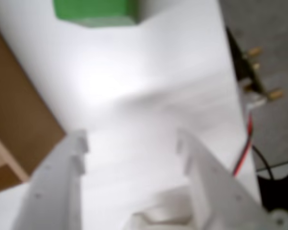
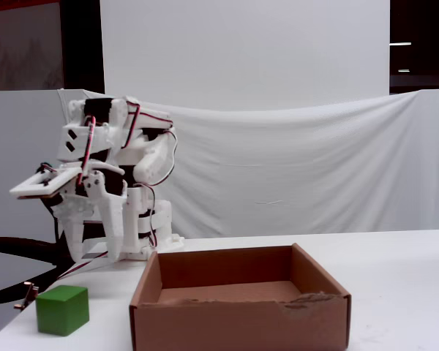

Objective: Grasp a green cube and put it in a box.

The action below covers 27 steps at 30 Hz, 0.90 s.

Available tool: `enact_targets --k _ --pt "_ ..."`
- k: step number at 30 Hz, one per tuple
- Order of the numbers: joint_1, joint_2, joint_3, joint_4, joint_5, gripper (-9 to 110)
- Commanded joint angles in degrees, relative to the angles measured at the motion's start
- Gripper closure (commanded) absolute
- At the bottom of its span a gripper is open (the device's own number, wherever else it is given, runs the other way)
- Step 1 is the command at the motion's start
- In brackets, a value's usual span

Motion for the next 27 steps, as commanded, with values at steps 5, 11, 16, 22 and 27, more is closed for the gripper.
enact_targets --k 5,11,16,22,27 --pt "0.44 -3.87 -3.08 -5.27 2.37 76" --pt "0.44 -10.11 -7.47 -6.59 3.43 76" --pt "0.35 -17.23 -12.13 -6.94 4.48 74" --pt "0.62 -25.84 -16.0 -11.6 4.66 73" --pt "0.53 -35.16 -22.59 -11.51 5.62 72"
